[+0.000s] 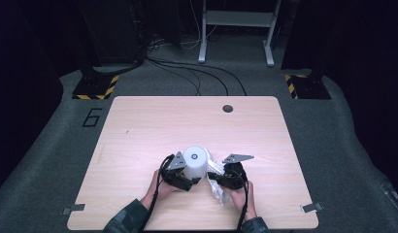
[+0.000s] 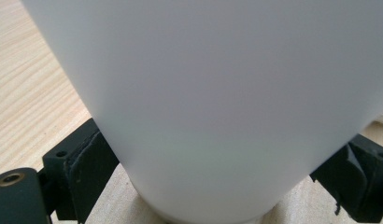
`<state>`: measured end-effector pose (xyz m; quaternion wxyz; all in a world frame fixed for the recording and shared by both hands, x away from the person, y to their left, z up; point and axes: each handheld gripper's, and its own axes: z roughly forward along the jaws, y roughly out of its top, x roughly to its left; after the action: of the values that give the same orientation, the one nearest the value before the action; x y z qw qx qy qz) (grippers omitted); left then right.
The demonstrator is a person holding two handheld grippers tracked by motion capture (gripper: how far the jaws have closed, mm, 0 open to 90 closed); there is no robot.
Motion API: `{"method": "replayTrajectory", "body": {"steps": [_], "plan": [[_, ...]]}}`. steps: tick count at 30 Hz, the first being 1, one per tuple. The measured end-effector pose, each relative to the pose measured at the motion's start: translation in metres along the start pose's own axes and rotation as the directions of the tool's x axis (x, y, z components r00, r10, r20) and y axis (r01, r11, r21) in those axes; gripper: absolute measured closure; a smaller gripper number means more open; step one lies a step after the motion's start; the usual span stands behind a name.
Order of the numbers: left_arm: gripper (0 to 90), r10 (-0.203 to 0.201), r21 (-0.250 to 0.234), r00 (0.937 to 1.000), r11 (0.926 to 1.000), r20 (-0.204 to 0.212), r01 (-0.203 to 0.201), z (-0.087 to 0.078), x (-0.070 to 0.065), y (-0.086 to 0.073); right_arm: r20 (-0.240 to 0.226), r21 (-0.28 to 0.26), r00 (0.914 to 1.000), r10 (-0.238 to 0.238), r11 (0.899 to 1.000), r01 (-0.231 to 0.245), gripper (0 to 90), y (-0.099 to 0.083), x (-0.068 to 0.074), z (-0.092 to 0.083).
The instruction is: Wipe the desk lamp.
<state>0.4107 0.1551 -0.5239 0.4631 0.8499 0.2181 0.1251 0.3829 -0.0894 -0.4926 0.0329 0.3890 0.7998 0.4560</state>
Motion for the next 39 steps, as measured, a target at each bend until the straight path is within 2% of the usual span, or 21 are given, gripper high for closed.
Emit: {"method": "replayTrajectory", "body": {"steps": [2, 3, 11, 12, 24, 30, 34, 39], "plan": [[7.9, 0.0, 0.0, 1.0, 1.0, 0.0, 0.0, 0.0, 0.0, 0.0, 0.0, -0.01, 1.0, -0.008, 1.0, 0.008, 85.1, 0.0, -0.002, -0.001], [7.9, 0.0, 0.0, 1.0, 1.0, 0.0, 0.0, 0.0, 0.0, 0.0, -0.001, -0.011, 1.0, 0.01, 1.0, -0.01, 85.1, 0.001, -0.002, -0.001], [7.9, -0.002, -0.001, 1.0, 1.0, 0.0, 0.002, 0.0, 0.0, 0.0, 0.0, -0.026, 0.9999, -0.013, 1.0, 0.013, 85.1, 0.003, -0.001, -0.003], [7.9, -0.003, -0.001, 1.0, 1.0, 0.0, 0.003, 0.0, 0.0, 0.0, -0.002, -0.03, 1.0, -0.003, 1.0, 0.003, 85.1, 0.004, 0.0, -0.004], [7.9, -0.002, 0.0, 1.0, 1.0, 0.0, 0.002, 0.0, 0.0, 0.0, 0.01, -0.067, 0.9974, -0.071, 0.995, 0.072, 85.1, 0.027, 0.004, -0.016], [7.9, 0.001, 0.0, 1.0, 1.0, 0.0, -0.001, 0.0, 0.0, 0.0, 0.018, -0.069, 0.9968, -0.078, 0.994, 0.079, 85.1, 0.038, 0.005, -0.019], [7.9, 0.0, -0.001, 1.0, 1.0, 0.0, 0.0, 0.0, 0.0, 0.0, 0.008, -0.047, 0.9969, -0.079, 0.996, 0.079, 85.1, 0.033, 0.001, -0.013], [7.9, 0.001, -0.001, 1.0, 1.0, 0.0, -0.001, 0.0, 0.0, 0.0, -0.005, -0.009, 0.9987, -0.051, 0.999, 0.051, 85.1, 0.017, -0.005, -0.003]]}}
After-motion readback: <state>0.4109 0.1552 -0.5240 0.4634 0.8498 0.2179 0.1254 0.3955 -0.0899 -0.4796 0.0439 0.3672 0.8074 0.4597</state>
